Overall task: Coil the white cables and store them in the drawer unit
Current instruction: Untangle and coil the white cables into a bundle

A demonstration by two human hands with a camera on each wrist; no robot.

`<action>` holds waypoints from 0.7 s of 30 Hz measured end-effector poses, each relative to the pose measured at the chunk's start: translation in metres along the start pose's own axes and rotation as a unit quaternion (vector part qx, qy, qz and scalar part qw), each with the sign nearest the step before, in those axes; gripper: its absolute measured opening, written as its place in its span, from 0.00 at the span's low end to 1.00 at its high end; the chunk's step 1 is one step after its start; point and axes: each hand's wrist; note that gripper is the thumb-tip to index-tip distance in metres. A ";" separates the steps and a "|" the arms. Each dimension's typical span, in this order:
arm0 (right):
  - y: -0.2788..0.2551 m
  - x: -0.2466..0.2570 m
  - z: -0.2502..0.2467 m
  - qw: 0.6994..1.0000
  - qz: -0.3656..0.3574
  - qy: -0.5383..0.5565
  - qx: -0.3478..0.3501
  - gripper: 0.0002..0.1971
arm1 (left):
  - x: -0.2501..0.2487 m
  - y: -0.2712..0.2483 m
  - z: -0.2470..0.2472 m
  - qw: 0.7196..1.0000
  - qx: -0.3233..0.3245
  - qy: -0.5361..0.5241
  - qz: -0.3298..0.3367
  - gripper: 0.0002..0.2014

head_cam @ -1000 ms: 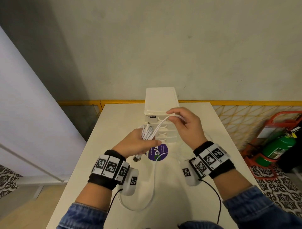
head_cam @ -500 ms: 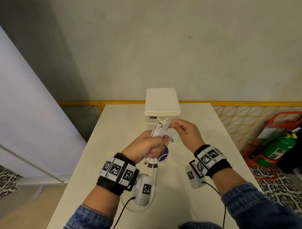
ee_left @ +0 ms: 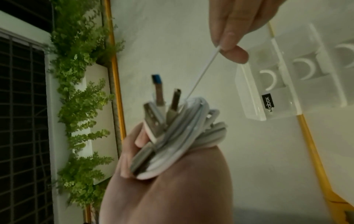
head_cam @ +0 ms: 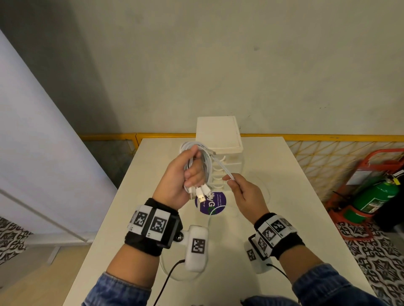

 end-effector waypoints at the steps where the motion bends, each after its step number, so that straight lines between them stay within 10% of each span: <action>1: -0.002 0.001 0.002 1.000 0.002 0.002 -0.001 0.17 | -0.001 0.000 0.000 1.000 0.005 -0.023 0.018 0.13; 11: -0.020 -0.005 0.021 0.990 0.101 0.091 0.031 0.07 | -0.032 -0.006 -0.027 0.957 -0.095 -0.195 0.193 0.24; 15: -0.026 -0.008 0.024 0.983 0.150 0.066 0.087 0.20 | -0.030 -0.007 -0.034 0.947 -0.157 -0.187 0.207 0.22; 21: -0.015 0.029 0.014 0.974 0.100 0.103 0.175 0.16 | -0.017 -0.004 -0.044 0.915 -0.322 -0.044 0.240 0.12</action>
Point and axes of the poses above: each hand's wrist, its own y-axis towards the middle knuckle, its own z-axis out of the palm, x = y × z, and after that the axes turned 13 degrees about -z, right-handed
